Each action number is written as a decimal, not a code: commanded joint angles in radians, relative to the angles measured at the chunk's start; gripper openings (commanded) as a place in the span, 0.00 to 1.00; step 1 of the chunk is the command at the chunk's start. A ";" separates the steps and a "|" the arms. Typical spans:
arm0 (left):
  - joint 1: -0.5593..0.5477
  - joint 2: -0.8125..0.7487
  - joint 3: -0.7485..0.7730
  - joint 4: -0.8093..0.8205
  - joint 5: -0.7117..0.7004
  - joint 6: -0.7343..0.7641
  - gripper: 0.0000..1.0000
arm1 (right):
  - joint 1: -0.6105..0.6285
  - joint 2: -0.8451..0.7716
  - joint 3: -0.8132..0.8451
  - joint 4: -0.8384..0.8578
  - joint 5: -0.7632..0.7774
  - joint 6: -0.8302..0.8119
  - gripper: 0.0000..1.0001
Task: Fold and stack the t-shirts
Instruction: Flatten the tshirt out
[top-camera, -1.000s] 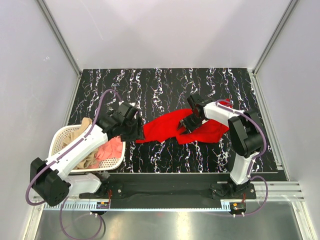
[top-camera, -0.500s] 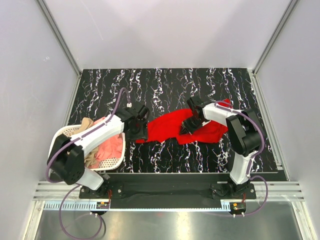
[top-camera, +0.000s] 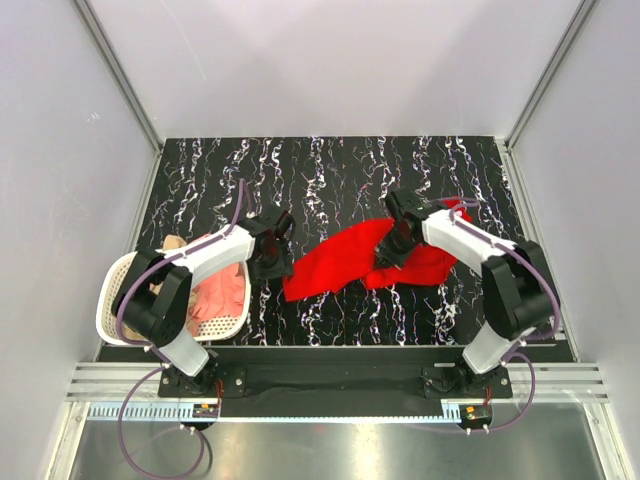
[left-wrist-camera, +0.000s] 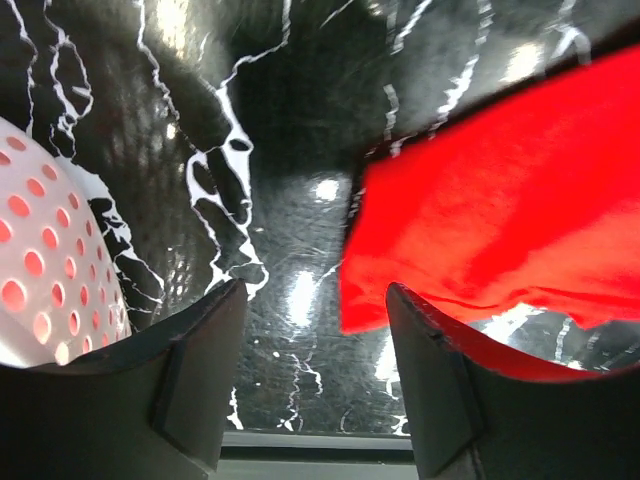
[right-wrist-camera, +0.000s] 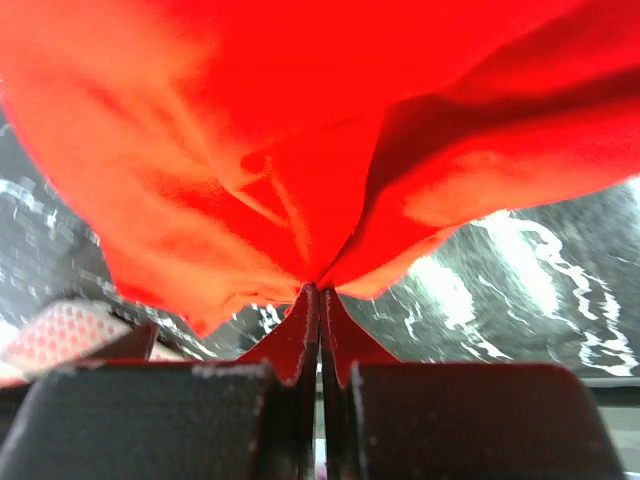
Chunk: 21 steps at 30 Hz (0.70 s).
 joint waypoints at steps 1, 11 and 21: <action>0.001 -0.023 -0.023 0.051 0.008 -0.021 0.64 | 0.003 -0.108 -0.007 -0.043 0.053 -0.124 0.00; -0.042 -0.037 -0.086 0.091 0.136 -0.078 0.65 | 0.003 -0.152 -0.128 0.024 -0.057 -0.285 0.19; -0.165 -0.074 -0.132 0.056 0.100 -0.175 0.61 | 0.003 -0.197 -0.061 -0.065 0.006 -0.399 0.34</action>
